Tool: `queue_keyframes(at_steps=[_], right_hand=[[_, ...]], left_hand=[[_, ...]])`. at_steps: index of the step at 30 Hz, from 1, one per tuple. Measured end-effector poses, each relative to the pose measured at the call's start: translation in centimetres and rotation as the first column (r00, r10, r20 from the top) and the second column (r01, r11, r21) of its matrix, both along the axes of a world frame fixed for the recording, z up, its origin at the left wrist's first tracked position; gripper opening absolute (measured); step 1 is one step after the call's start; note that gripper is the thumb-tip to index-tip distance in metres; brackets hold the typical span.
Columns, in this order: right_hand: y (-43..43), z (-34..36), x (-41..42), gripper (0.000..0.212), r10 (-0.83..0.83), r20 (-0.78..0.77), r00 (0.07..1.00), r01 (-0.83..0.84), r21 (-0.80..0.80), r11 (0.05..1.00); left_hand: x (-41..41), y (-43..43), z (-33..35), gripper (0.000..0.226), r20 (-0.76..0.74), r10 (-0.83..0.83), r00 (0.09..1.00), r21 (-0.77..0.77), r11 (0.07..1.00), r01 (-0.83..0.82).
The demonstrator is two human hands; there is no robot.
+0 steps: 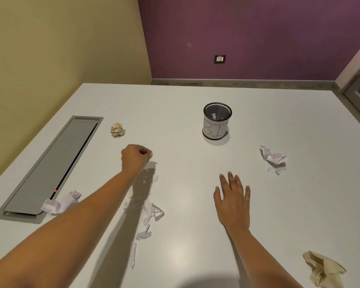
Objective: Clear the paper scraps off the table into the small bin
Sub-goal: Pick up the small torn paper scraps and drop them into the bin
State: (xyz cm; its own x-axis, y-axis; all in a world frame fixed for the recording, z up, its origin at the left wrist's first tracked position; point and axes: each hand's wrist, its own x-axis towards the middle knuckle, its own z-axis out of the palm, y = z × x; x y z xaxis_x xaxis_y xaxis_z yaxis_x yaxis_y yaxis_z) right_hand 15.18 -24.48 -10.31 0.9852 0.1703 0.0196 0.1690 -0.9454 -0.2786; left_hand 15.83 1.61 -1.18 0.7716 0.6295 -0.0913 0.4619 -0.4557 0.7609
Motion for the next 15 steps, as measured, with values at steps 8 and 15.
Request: queue_keyframes(at_steps=[8, 15], right_hand=[[-0.1, -0.1, 0.0, 0.049, -0.005, -0.004, 1.0, 0.005, 0.019, 1.0], [0.0, -0.3, 0.2, 0.05, -0.009, -0.02, 1.0, 0.009, 0.017, 1.0]], left_hand=[[11.0, -7.1, 4.0, 0.013, 0.118, -0.153, 0.981, -0.127, 0.978, 0.167], [18.0, -12.4, 6.3, 0.015, 0.1, -0.232, 0.968, -0.074, 0.968, 0.24]])
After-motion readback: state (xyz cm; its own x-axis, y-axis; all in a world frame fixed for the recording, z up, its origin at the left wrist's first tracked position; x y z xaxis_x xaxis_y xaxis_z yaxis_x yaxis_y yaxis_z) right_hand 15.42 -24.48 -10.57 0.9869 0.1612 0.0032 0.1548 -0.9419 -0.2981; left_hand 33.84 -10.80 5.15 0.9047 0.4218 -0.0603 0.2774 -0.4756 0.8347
